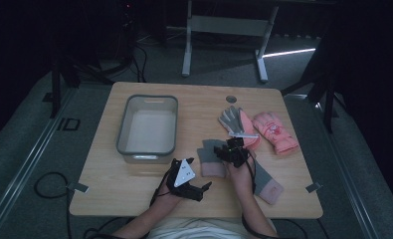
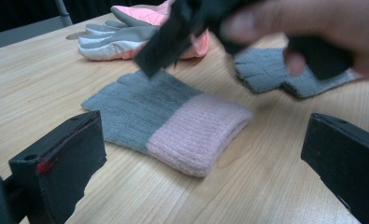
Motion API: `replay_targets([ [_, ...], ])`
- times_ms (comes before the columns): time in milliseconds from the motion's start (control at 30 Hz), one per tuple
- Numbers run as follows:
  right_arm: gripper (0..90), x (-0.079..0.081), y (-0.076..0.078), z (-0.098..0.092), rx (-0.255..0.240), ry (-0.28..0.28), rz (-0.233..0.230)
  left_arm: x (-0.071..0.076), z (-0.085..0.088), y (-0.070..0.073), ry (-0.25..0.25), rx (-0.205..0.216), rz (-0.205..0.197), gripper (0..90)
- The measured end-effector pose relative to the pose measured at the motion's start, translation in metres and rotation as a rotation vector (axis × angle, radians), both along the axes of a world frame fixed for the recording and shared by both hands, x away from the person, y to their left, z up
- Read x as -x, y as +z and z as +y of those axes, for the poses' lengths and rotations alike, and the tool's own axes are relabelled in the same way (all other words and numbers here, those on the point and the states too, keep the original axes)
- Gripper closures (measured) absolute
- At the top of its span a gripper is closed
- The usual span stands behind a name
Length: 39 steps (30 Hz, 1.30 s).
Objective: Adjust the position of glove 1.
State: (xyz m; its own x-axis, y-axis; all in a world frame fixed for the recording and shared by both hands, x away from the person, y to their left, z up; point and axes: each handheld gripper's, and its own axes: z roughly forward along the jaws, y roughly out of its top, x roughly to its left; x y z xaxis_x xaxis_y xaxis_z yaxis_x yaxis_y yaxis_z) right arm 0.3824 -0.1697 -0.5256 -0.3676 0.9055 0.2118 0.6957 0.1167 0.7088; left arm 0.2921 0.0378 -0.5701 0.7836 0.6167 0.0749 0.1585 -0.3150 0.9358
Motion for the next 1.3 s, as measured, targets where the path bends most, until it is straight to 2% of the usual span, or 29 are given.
replay_targets([
  [100, 55.7, -0.001, 0.016, -0.013, 0.033, 0.083, -0.064, 0.0, 0.0, 0.0, -0.002, 0.003, 0.0, 0.0],
  [167, 55.8, -0.002, 0.023, -0.022, 0.048, 0.12, -0.095, 0.0, 0.0, 0.0, -0.002, 0.001, 0.001, 0.0],
  [233, 56.5, -0.002, 0.026, -0.027, 0.055, 0.138, -0.102, 0.0, 0.0, 0.0, -0.003, -0.001, 0.001, 0.0],
  [267, 56.8, -0.003, 0.028, -0.033, 0.053, 0.16, -0.097, 0.0, 0.0, 0.0, -0.002, 0.0, 0.0, 0.0],
  [300, 57.7, -0.002, 0.032, -0.046, 0.054, 0.203, -0.117, 0.0, 0.0, 0.0, -0.002, -0.001, 0.001, 0.0],
  [333, 57.7, -0.002, 0.032, -0.046, 0.054, 0.203, -0.117, 0.0, 0.0, 0.0, -0.002, -0.001, 0.001, 0.0],
  [400, 58.9, -0.001, 0.035, -0.062, 0.11, 0.249, -0.158, 0.0, 0.0, 0.0, -0.002, 0.001, 0.002, 0.0],
  [433, 58.9, -0.001, 0.035, -0.062, 0.11, 0.249, -0.158, 0.0, 0.0, 0.0, -0.002, 0.001, 0.002, 0.0],
  [467, 59.2, 0.001, 0.036, -0.071, 0.151, 0.283, -0.176, 0.0, 0.0, 0.0, -0.001, 0.002, 0.004, 0.0],
  [567, 59.3, 0.005, 0.036, -0.087, 0.183, 0.339, -0.18, 0.0, 0.0, 0.0, 0.0, 0.002, 0.005, 0.0],
  [667, 60.0, 0.012, 0.033, -0.101, 0.186, 0.382, -0.157, 0.0, 0.0, 0.0, 0.002, 0.0, 0.004, 0.0],
  [833, 61.1, 0.03, 0.021, -0.119, 0.199, 0.429, -0.076, 0.0, 0.0, 0.0, 0.003, 0.0, 0.004, 0.0],
  [900, 61.3, 0.038, 0.014, -0.126, 0.214, 0.443, -0.043, 0.0, 0.0, 0.0, 0.003, 0.0, 0.003, 0.0],
  [1033, 61.2, 0.049, 0.006, -0.135, 0.258, 0.466, -0.009, 0.0, 0.0, 0.0, 0.005, -0.002, 0.003, 0.0],
  [1133, 61.6, 0.052, 0.003, -0.141, 0.278, 0.478, 0.012, 0.0, 0.0, 0.0, 0.004, -0.002, 0.002, 0.0],
  [1233, 62.5, 0.052, -0.006, -0.149, 0.298, 0.483, 0.064, 0.0, 0.0, 0.0, 0.005, 0.001, 0.005, 0.0],
  [1300, 63.2, 0.052, -0.01, -0.15, 0.292, 0.486, 0.072, 0.0, 0.0, 0.0, 0.006, 0.0, 0.005, 0.0],
])
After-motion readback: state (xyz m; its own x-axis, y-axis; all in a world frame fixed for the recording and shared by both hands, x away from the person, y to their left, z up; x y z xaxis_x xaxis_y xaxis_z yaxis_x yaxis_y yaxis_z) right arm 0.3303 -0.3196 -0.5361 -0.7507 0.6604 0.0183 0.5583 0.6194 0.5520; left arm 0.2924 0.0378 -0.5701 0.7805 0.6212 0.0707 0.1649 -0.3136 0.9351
